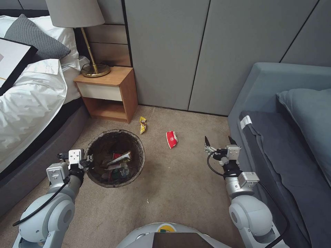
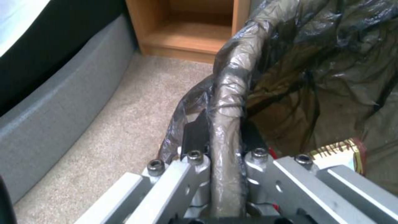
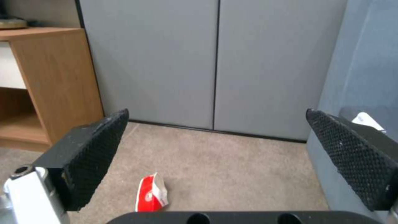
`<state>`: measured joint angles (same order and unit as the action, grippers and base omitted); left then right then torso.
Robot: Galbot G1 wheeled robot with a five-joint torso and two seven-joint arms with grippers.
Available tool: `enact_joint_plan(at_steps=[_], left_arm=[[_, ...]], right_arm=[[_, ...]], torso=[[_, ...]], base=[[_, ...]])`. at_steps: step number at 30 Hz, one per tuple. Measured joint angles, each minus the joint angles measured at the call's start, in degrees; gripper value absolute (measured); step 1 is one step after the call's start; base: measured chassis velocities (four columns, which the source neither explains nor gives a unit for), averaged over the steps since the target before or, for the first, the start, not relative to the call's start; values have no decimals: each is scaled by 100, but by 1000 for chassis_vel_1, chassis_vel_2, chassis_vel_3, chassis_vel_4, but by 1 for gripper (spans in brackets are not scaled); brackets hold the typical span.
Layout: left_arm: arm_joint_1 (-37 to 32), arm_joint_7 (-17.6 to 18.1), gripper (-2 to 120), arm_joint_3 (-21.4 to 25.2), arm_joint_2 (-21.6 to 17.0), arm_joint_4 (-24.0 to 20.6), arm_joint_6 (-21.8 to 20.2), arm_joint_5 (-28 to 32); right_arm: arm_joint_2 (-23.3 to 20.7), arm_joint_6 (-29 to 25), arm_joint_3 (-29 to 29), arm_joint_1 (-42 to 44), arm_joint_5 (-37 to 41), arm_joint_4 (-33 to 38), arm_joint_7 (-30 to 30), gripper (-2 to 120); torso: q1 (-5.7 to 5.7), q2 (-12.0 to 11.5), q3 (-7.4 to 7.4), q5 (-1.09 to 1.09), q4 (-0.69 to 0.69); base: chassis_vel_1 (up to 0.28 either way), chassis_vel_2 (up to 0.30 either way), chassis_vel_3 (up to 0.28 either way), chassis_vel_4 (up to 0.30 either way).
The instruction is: Pick up the trash bin, then pick up the garbage from the floor and place it into the trash bin.
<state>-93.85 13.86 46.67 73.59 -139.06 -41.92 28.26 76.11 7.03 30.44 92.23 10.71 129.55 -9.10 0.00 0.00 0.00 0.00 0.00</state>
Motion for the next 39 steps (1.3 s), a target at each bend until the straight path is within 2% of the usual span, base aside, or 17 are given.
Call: enact_joint_plan(at_steps=[16, 39], left_arm=[[18, -5, 4, 9, -12, 24, 16, 3], [7, -5, 4, 4, 12, 25, 35, -2]], right_arm=[[50, -13, 48, 49, -40, -22, 9, 100], [73, -25, -24, 58, -73, -53, 7, 100]], torso=[[0, 0, 0, 0, 1], [0, 0, 0, 0, 1]], base=[[-23, 21, 21, -19], [-126, 130, 132, -137]])
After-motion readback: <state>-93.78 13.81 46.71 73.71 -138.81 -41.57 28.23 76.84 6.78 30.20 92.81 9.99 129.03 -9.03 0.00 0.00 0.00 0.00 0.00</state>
